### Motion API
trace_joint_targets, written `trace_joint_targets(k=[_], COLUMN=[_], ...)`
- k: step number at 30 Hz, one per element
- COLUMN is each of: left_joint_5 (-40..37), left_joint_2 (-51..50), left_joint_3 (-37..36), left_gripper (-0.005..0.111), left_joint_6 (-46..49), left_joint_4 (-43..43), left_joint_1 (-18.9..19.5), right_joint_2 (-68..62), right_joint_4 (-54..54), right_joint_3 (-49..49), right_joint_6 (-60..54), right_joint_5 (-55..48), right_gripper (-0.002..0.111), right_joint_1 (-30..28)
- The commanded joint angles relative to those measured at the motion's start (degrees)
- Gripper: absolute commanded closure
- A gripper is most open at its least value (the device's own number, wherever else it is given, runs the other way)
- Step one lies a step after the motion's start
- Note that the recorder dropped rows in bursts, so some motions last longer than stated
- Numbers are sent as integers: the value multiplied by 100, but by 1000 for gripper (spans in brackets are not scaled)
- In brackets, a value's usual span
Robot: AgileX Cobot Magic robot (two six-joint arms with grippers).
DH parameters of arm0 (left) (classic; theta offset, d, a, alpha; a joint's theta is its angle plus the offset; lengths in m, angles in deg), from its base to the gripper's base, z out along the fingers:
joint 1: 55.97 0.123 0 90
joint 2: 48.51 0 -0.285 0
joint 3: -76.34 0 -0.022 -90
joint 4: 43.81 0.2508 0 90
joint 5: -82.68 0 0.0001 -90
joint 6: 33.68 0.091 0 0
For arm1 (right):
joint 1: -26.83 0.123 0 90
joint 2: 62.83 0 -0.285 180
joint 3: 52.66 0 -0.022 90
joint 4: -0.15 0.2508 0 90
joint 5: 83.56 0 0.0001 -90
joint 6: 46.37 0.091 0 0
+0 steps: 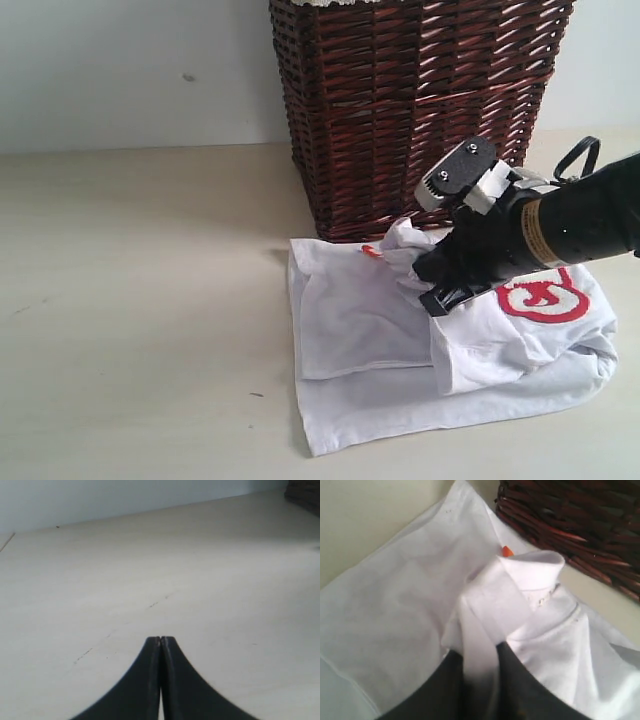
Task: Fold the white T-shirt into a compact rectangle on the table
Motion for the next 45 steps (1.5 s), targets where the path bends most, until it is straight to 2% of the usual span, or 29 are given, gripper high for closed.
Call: trace_joint_targets(k=[1,5,8,14,23,27,34,41,45], left_joint_5=[22,22,22,22,22,22,22,22,22], left_joint_2=[27,27,27,27,27,27,27,27,27], left_joint_3=[5,5,5,5,5,5,5,5,5], left_gripper=[107,107,107,107,107,107,107,107,107], left_joint_6=[9,9,9,9,9,9,9,9,9], left_joint_4=[-45,-45,-45,-45,-45,-45,-45,-45,-45], left_joint_1=[7,7,7,7,7,7,7,7,7], right_joint_2=[150,223,223,122,-215,-215,-159,-146,-146], right_joint_4=[-40,200,907,2165,2277,2350,2115,998,860], right_joint_3=[22,10,10,10,10,10,21,21,21], right_joint_6=[82,-133,-537,-1677,-1739,-1703,-1703,-1698,-1557], right_joint_5=[945,2468,2849,2685,2655,2111,2018,1944,1837], right_gripper=[108,108,108,108,108,108,108,108,108], right_joint_1=[-135,-120,-120,-120,-120,-195,-1017,-1995,-2561])
